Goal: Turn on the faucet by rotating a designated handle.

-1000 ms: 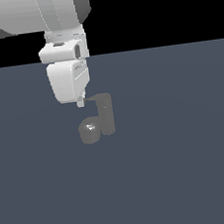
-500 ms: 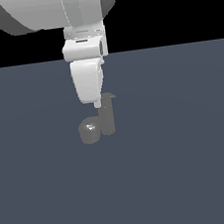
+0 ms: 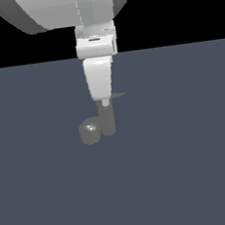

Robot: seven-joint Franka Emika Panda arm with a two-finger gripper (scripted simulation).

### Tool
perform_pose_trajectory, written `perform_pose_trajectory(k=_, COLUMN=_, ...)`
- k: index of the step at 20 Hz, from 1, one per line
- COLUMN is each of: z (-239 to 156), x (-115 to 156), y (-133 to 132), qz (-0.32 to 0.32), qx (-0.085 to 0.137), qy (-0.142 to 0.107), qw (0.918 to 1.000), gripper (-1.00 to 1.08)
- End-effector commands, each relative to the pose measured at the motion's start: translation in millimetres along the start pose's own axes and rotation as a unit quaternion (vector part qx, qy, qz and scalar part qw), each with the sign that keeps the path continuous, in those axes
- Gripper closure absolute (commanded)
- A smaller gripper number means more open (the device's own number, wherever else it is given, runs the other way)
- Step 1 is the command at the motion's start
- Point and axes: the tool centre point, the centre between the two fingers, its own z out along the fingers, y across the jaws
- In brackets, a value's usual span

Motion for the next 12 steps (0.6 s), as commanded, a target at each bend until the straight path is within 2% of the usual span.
perform_pose_trajectory(k=1, z=1, x=20, y=-9, qz=0.011, qx=0.004, qy=0.001, qw=0.9999, gripper=1.08)
perform_pose_trajectory(k=12, z=1, x=60, y=-29, qz=0.020, qx=0.003, qy=0.002, qw=0.9998, gripper=1.08)
